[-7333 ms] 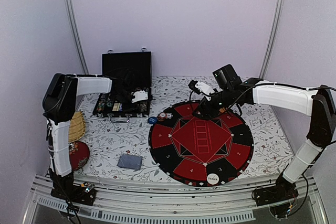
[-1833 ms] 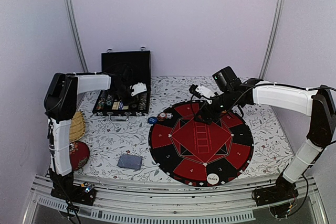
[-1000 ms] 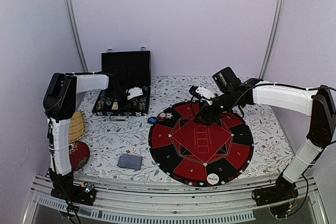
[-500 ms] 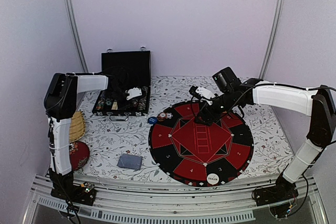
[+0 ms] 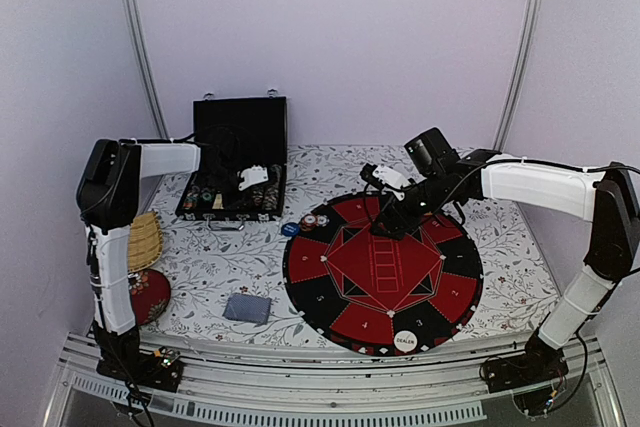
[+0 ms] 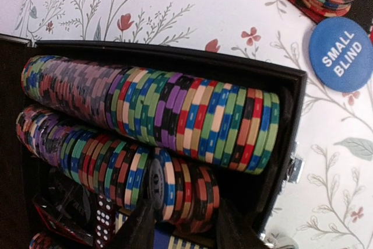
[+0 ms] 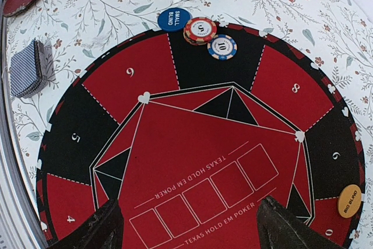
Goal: Distribute texas hold em gaming equipment
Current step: Pick up the pile of poker chips from the chip case.
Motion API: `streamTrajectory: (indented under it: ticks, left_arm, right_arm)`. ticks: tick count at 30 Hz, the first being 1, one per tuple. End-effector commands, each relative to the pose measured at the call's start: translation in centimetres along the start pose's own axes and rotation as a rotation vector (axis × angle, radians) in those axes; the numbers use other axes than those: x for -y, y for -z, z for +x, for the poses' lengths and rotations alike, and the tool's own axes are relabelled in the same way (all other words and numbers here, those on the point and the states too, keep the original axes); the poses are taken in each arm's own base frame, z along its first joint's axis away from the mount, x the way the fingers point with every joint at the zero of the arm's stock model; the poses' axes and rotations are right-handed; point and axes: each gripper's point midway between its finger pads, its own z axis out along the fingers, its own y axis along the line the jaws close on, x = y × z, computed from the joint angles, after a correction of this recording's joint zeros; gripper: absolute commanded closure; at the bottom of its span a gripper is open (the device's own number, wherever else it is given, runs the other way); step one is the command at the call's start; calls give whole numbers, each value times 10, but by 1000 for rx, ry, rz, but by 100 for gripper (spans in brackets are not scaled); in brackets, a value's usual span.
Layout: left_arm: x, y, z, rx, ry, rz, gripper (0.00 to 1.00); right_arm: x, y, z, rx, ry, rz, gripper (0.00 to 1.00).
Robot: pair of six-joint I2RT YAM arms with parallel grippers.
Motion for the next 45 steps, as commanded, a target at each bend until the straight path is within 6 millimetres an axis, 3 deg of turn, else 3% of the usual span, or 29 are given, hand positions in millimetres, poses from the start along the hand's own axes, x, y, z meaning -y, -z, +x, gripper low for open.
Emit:
streamTrajectory:
  ticks: [1, 12, 19, 23, 25, 30, 33, 36, 40, 42, 45]
  left_arm:
    - [7, -12, 1, 19, -8, 48, 60]
    - [12, -39, 9, -32, -32, 78, 56]
    - [29, -41, 9, -42, -24, 141, 80]
    - [31, -37, 17, -91, -4, 153, 88]
    - [30, -31, 18, -108, 8, 152, 97]
    - [-3, -1, -6, -52, 67, 35, 100]
    - [-37, 32, -31, 47, 142, -92, 100]
    - [-55, 61, -47, 113, 229, -166, 100]
    - [-57, 92, -64, 190, 348, -176, 100]
    - [-59, 118, -76, 255, 424, -180, 100]
    - [-49, 148, -105, 409, 622, -88, 100]
  right_arm:
    - [-1, -3, 4, -8, -3, -13, 19]
    - [-3, -8, 7, -21, -9, -29, 19]
    - [-2, -10, 8, -27, -9, -30, 19]
    - [-2, -10, 9, -31, -12, -31, 19]
    - [-2, -10, 8, -30, -11, -31, 18]
    - [-1, -7, 4, -21, -9, -24, 18]
    - [1, -2, -3, -1, -11, -10, 18]
    - [2, 4, -9, 20, -13, 4, 18]
    - [2, 12, -16, 46, -15, 14, 18]
    - [4, 17, -20, 56, -18, 27, 18]
    - [8, 27, -27, 76, -31, 57, 18]
